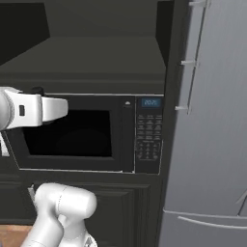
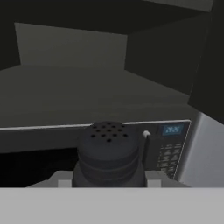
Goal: Take 2 condiments from the cabinet and move them on the counter near the stove.Make sure the condiments are lined up with each other, next to each other.
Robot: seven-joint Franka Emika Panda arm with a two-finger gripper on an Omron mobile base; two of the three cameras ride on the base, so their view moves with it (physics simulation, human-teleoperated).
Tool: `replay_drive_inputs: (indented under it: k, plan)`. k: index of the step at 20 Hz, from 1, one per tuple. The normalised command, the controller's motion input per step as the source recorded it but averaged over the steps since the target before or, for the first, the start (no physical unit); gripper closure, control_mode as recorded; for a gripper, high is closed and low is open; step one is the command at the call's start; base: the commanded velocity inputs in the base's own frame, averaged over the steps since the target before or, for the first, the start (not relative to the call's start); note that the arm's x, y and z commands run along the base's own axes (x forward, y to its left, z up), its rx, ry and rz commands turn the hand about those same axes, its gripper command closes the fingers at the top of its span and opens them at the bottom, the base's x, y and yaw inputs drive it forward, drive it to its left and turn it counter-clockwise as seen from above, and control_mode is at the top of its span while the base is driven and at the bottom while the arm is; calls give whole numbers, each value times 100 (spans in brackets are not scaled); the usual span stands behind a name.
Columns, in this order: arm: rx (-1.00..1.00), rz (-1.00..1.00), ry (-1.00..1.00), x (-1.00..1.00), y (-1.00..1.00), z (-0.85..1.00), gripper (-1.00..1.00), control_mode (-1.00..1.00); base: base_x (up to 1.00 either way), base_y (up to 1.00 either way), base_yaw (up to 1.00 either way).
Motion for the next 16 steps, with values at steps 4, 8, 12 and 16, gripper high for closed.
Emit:
replay_drive_inputs:
  k: [4, 8, 12, 16]
  plan:
    - [0, 0, 0, 0, 0, 0, 100, 100, -67, 23, 24]
    - [0, 0, 0, 0, 0, 0, 100, 100, -57, 42, 42]
    - [0, 0, 0, 0, 0, 0, 100, 100, -52, 32, 50]
    - [0, 0, 0, 0, 0, 0, 100, 100, -53, 24, 62]
